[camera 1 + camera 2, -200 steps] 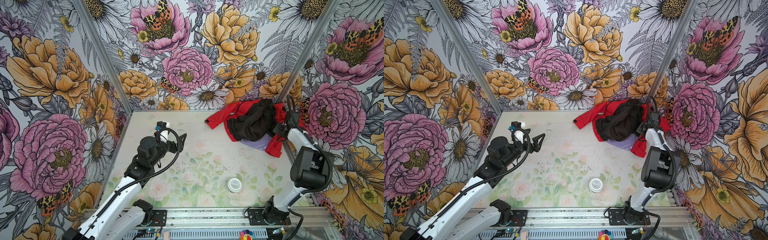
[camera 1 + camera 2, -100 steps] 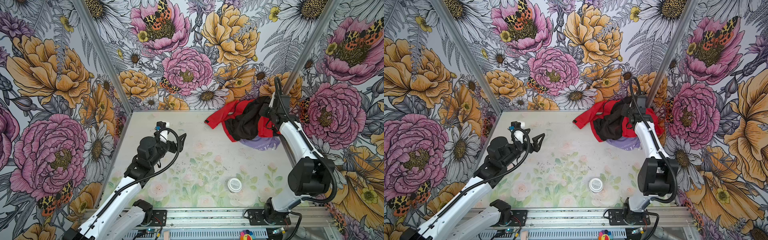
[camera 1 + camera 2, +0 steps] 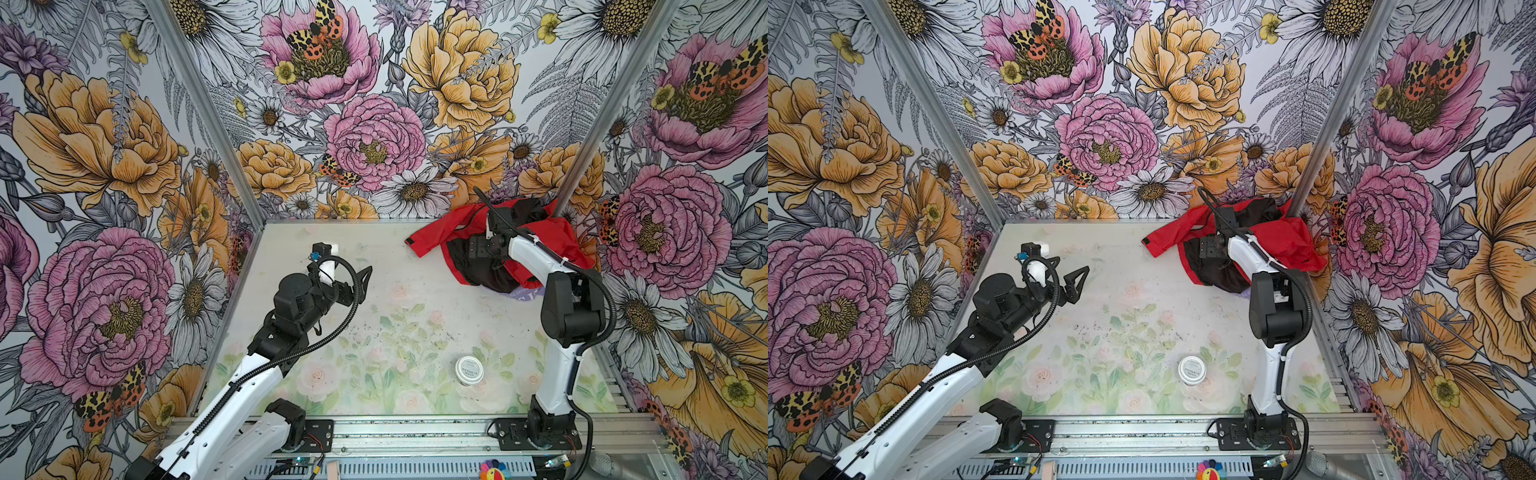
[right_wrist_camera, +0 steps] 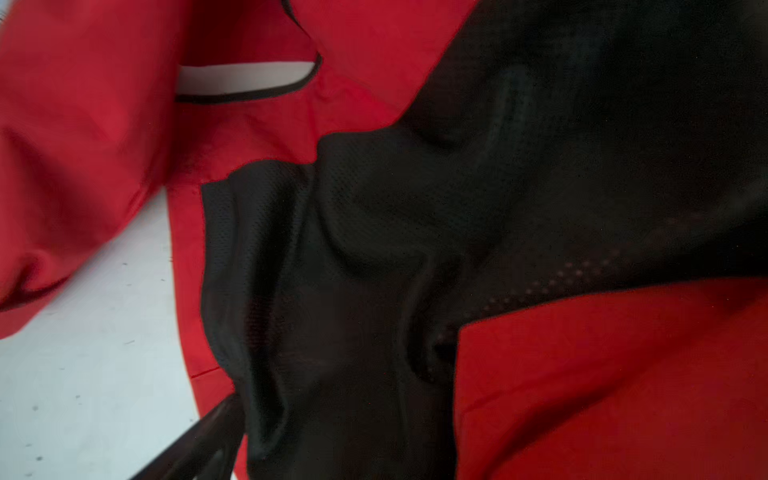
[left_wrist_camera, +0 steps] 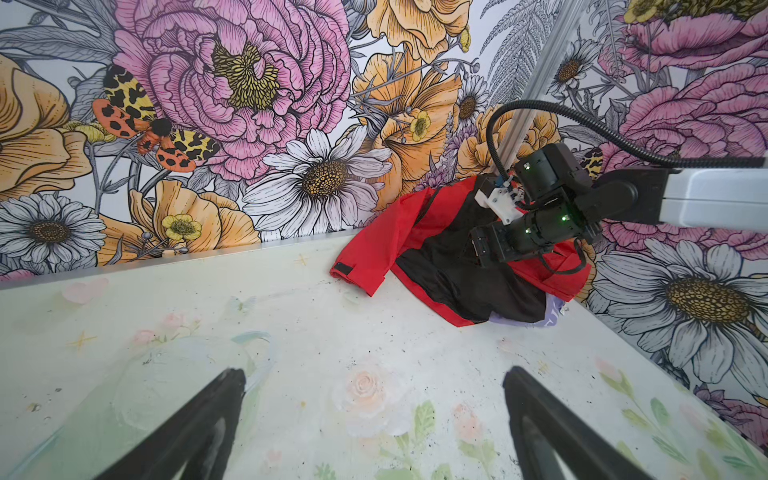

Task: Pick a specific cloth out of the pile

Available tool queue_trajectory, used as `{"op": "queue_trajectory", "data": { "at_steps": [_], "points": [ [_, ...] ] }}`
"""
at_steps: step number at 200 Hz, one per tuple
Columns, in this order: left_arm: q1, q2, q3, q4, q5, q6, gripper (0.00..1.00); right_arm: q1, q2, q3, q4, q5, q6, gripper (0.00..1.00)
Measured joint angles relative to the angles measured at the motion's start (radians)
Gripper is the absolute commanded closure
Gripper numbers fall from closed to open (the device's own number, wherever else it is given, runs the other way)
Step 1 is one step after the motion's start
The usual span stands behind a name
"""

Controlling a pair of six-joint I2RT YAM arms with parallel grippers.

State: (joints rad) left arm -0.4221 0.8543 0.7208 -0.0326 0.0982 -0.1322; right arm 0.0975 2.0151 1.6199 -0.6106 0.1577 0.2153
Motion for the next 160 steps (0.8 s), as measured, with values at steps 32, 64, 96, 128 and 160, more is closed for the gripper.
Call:
{"op": "queue_trajectory", "data": {
  "at_steps": [32, 64, 96, 128, 160],
  "points": [
    [0.000, 0.000, -0.003, 0.000, 0.000, 0.000, 0.01, -0.003, 0.010, 0.000, -0.026, 0.113, -0.015, 0.01],
    [0.000, 0.000, -0.003, 0.000, 0.000, 0.000, 0.01, -0.009, 0.070, 0.001, -0.037, 0.145, -0.035, 0.29],
    [0.000, 0.000, -0.003, 0.000, 0.000, 0.000, 0.01, -0.026, 0.113, 0.001, -0.043, 0.133, -0.033, 0.74],
    [-0.011, 0.005, -0.003, 0.001, -0.003, 0.000, 0.02, -0.027, 0.100, 0.020, -0.056, 0.119, -0.027, 1.00],
    [-0.065, 0.035, -0.001, 0.000, -0.027, 0.000, 0.02, -0.027, 0.029, 0.063, -0.094, 0.091, -0.024, 1.00]
  ]
}}
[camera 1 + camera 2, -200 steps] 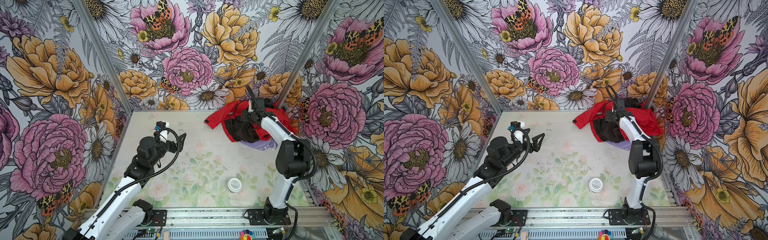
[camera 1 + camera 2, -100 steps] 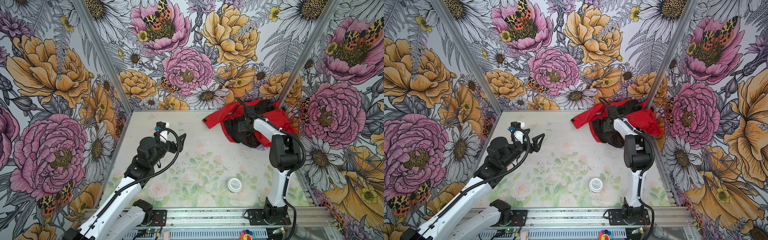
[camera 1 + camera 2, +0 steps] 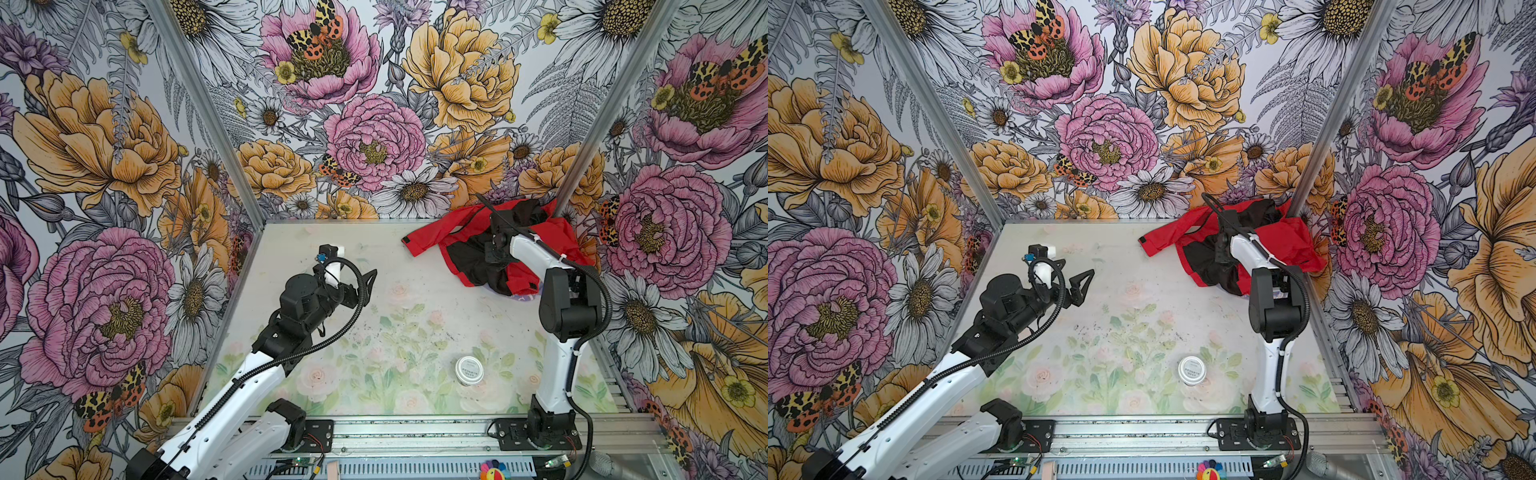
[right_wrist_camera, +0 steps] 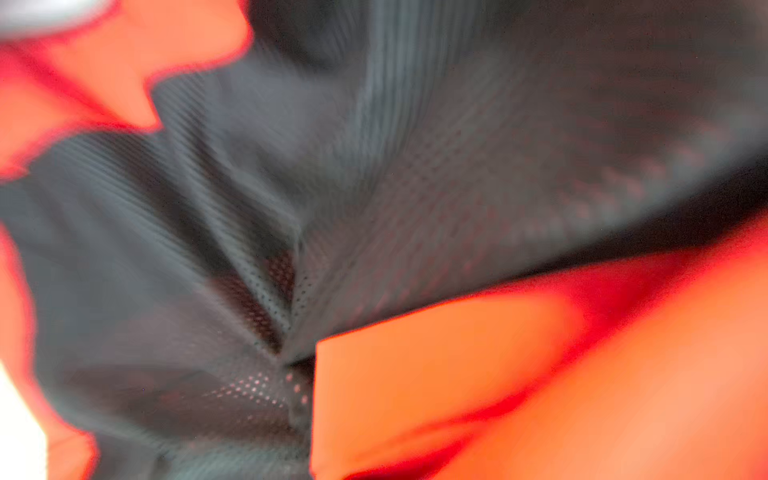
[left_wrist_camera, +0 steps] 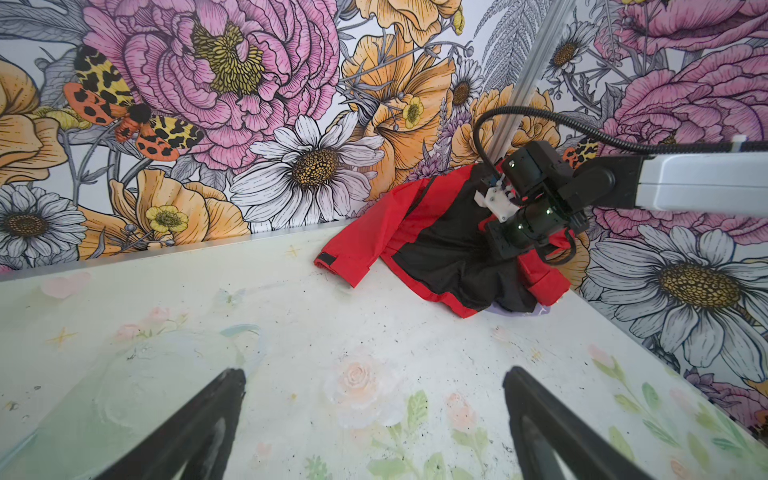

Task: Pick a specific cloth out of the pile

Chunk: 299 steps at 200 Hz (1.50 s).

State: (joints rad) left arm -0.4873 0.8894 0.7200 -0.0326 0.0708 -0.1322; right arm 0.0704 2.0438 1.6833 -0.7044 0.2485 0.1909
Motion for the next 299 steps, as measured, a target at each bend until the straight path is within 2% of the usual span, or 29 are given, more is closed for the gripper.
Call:
{"op": "queue_trajectory", "data": {
  "at_steps": [33, 67, 124, 197, 241, 299],
  "points": [
    [-0.088, 0.093, 0.051, 0.002, -0.044, 0.000, 0.02, -0.001, -0.105, 0.080, -0.006, -0.018, 0.000, 1.00],
    [-0.157, 0.253, 0.137, 0.039, -0.057, 0.000, 0.02, -0.023, -0.177, 0.171, -0.011, -0.017, -0.001, 1.00],
    [-0.249, 0.634, 0.371, 0.085, -0.037, 0.033, 0.03, -0.061, -0.187, 0.251, -0.029, -0.018, 0.000, 1.00],
    [-0.288, 1.087, 0.724, 0.100, 0.028, 0.023, 0.07, -0.071, -0.187, 0.288, -0.048, -0.037, 0.010, 1.00],
    [-0.311, 1.289, 0.943, 0.023, 0.012, 0.004, 0.09, -0.079, -0.187, 0.291, -0.048, -0.059, 0.030, 1.00],
    [-0.388, 1.497, 1.292, -0.181, -0.134, -0.031, 0.14, -0.079, -0.187, 0.292, -0.048, -0.079, 0.053, 1.00]
  ]
}}
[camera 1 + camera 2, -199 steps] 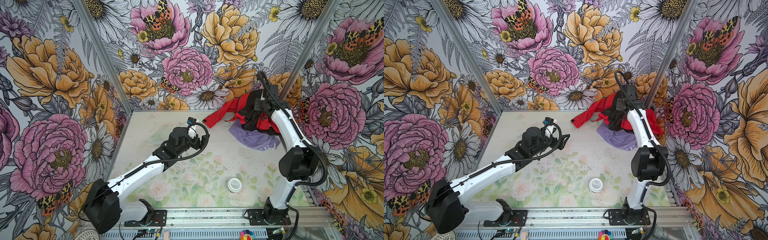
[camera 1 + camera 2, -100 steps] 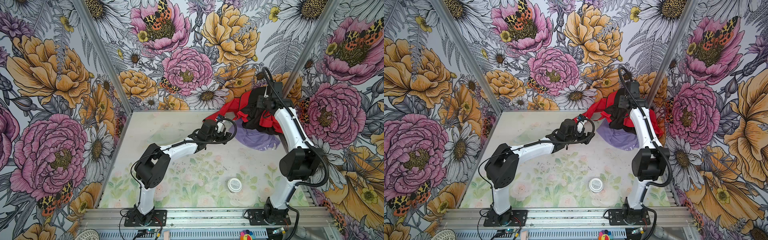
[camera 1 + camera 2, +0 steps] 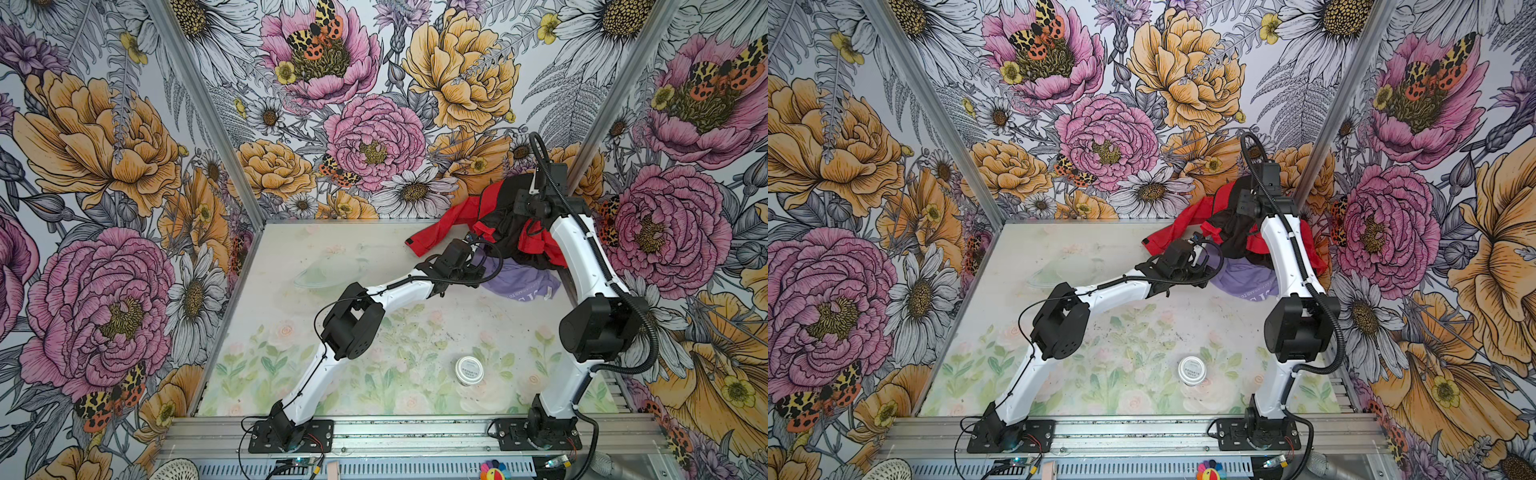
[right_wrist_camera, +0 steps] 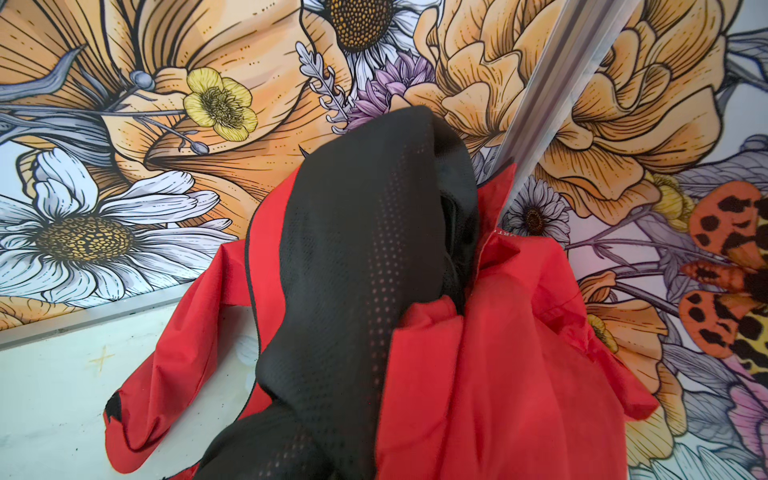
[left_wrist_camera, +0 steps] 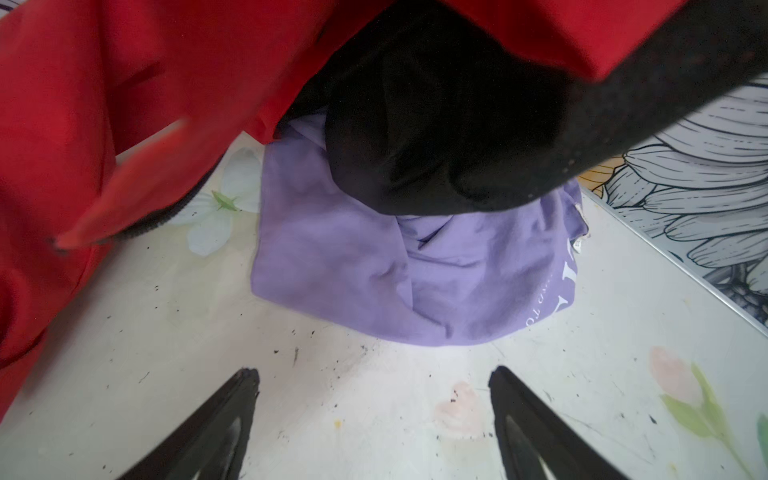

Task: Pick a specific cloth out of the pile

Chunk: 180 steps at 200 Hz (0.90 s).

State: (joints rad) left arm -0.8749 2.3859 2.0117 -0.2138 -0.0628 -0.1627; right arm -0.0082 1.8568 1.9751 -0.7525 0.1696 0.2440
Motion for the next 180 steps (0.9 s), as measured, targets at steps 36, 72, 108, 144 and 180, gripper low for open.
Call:
{"op": "queue_trajectory", "data": {
  "at_steps": [36, 72, 108, 144, 180],
  "points": [
    [-0.027, 0.102, 0.166, -0.089, -0.058, -0.086, 0.26, 0.000, 0.000, 0.000, 0.000, -0.014, 0.007, 1.00],
    [-0.039, 0.243, 0.360, -0.141, -0.093, -0.187, 0.30, 0.000, -0.001, 0.000, 0.000, -0.024, 0.010, 1.00],
    [-0.057, 0.333, 0.442, -0.169, -0.135, -0.217, 0.31, 0.000, -0.011, 0.000, 0.000, -0.033, 0.010, 1.00],
    [-0.077, 0.385, 0.467, -0.186, -0.179, -0.237, 0.32, 0.000, -0.030, 0.000, 0.000, -0.042, 0.010, 1.00],
    [-0.090, 0.422, 0.527, -0.192, -0.193, -0.263, 0.36, 0.000, -0.044, -0.008, 0.000, -0.045, 0.010, 1.00]
  ]
}}
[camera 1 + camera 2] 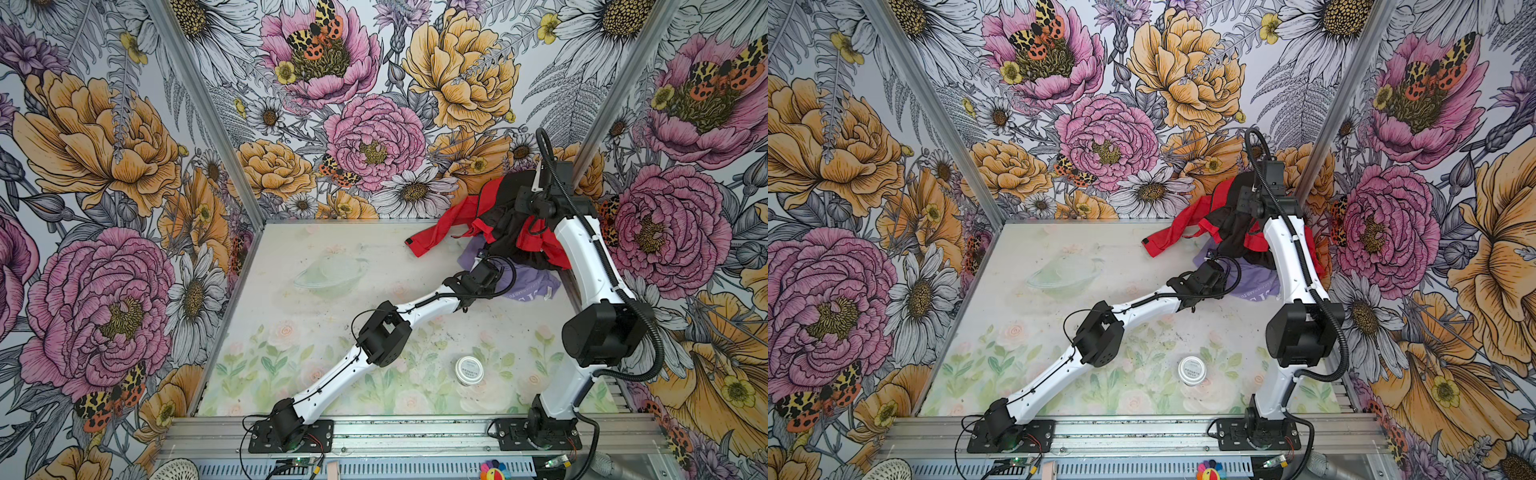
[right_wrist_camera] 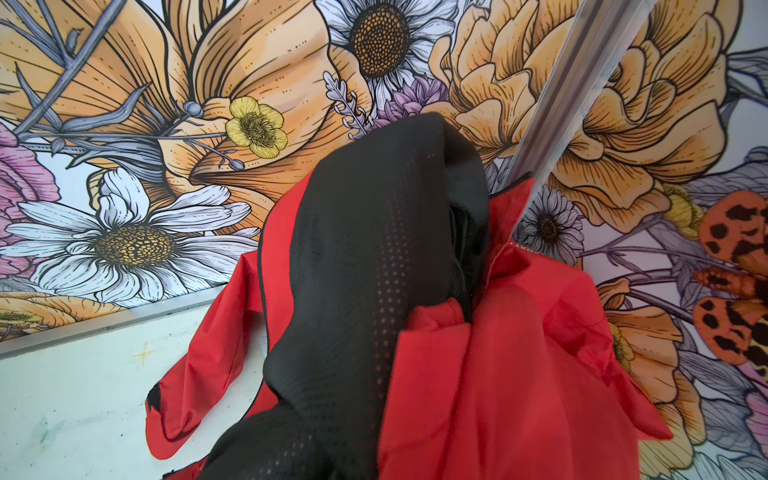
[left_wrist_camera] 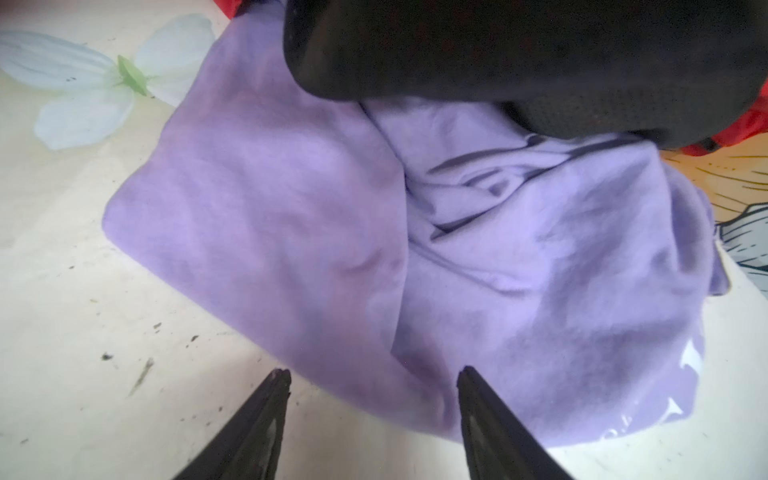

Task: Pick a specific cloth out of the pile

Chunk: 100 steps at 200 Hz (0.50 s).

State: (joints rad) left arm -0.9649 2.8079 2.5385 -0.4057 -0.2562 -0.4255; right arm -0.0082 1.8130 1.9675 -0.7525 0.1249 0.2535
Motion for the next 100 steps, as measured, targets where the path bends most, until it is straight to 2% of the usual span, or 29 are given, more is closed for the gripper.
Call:
{"op": "queue_trajectory", "data": {
  "at_steps": [66, 92, 100],
  "points": [
    [-0.003, 0.026, 0.026, -0.029, -0.045, -0.033, 0.45, 0.000, -0.002, -0.007, 0.000, -0.010, 0.000, 1.00],
    [-0.003, 0.048, 0.069, -0.052, -0.052, -0.043, 0.67, 0.000, -0.002, -0.008, 0.000, -0.015, 0.000, 1.00],
    [-0.003, 0.051, 0.071, -0.058, -0.054, -0.043, 0.71, 0.000, -0.002, -0.008, 0.000, -0.015, 0.000, 1.00]
  ]
}}
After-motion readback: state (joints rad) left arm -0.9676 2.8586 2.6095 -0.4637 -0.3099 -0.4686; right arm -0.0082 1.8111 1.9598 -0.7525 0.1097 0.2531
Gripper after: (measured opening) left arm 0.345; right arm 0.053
